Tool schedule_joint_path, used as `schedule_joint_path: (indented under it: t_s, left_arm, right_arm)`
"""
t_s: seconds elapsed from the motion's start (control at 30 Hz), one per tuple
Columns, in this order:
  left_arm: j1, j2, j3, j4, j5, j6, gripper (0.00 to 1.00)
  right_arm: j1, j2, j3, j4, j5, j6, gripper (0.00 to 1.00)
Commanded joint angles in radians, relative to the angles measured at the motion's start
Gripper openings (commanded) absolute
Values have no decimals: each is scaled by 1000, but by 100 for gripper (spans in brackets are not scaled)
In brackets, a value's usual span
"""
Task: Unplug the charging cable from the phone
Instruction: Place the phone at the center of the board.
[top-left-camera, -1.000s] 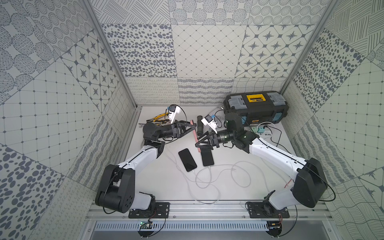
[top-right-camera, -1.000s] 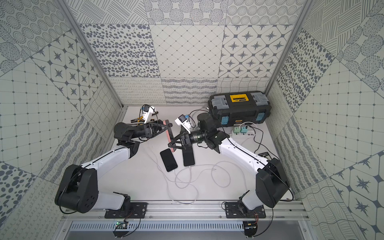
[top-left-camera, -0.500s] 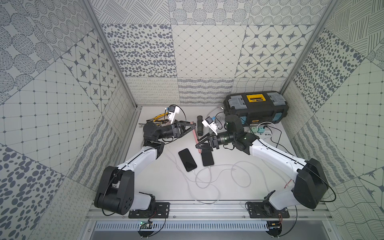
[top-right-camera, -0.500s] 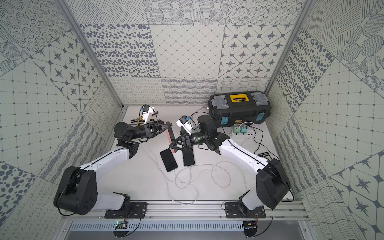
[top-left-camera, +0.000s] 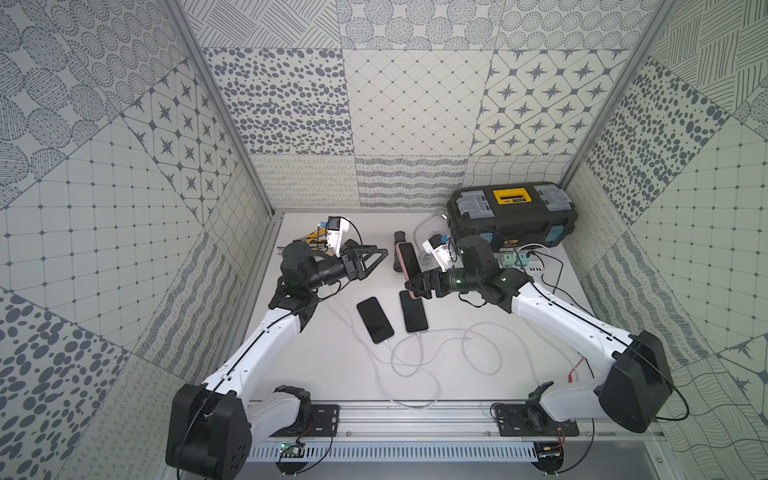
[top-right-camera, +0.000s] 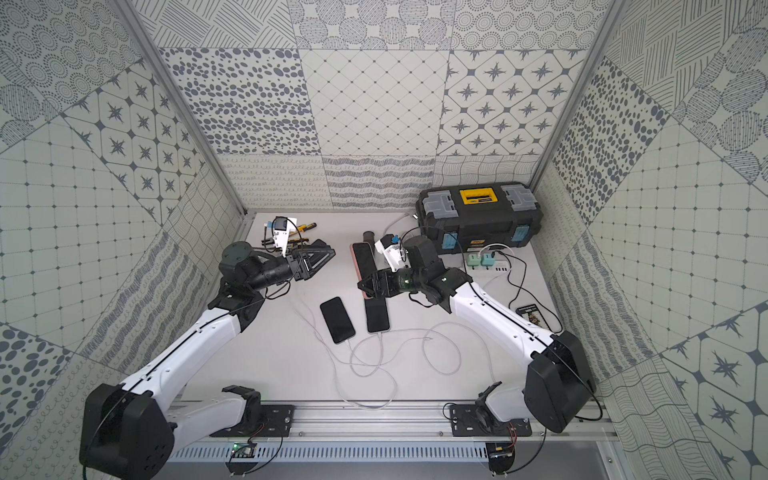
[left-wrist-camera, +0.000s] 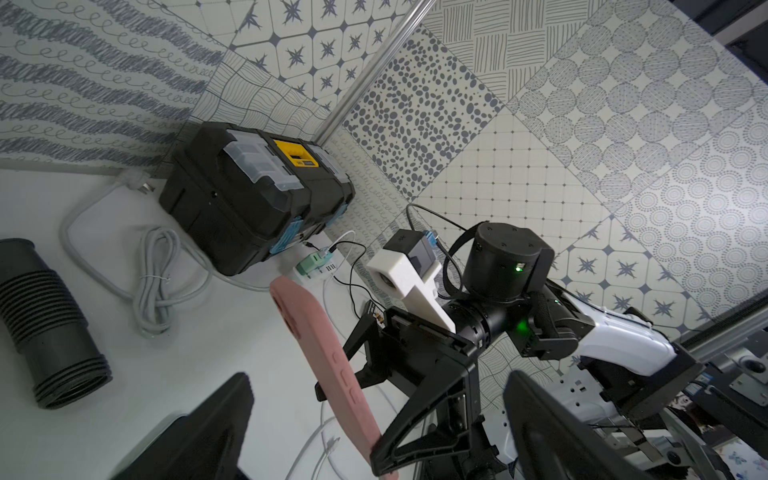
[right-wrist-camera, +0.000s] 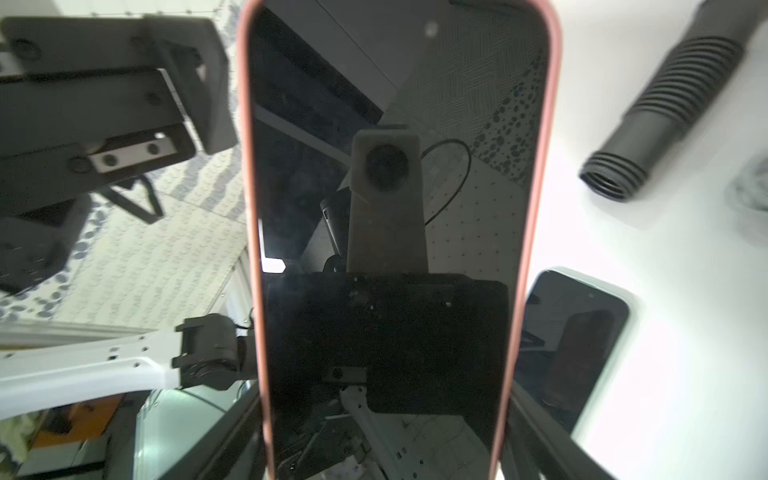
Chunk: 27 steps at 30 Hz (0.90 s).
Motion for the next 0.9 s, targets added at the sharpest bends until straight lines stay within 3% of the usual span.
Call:
schedule_joint_path:
  t_s: [0.0, 0.13, 0.33, 0.87]
  left_arm:
    - [2, -9, 1, -168, -124, 144, 98]
    - [3, -12, -1, -179, -134, 146, 98]
    - [2, -16, -5, -185, -143, 148, 98]
    - [4, -21, -5, -205, -146, 158, 98]
  right_arm:
    - [1, -21, 1, -40, 211, -13, 46]
    - [2, -3, -7, -104, 380, 5, 46]
    - [1, 46, -43, -123, 510, 23, 46]
    - [-44, 286, -92, -123, 583, 58, 47]
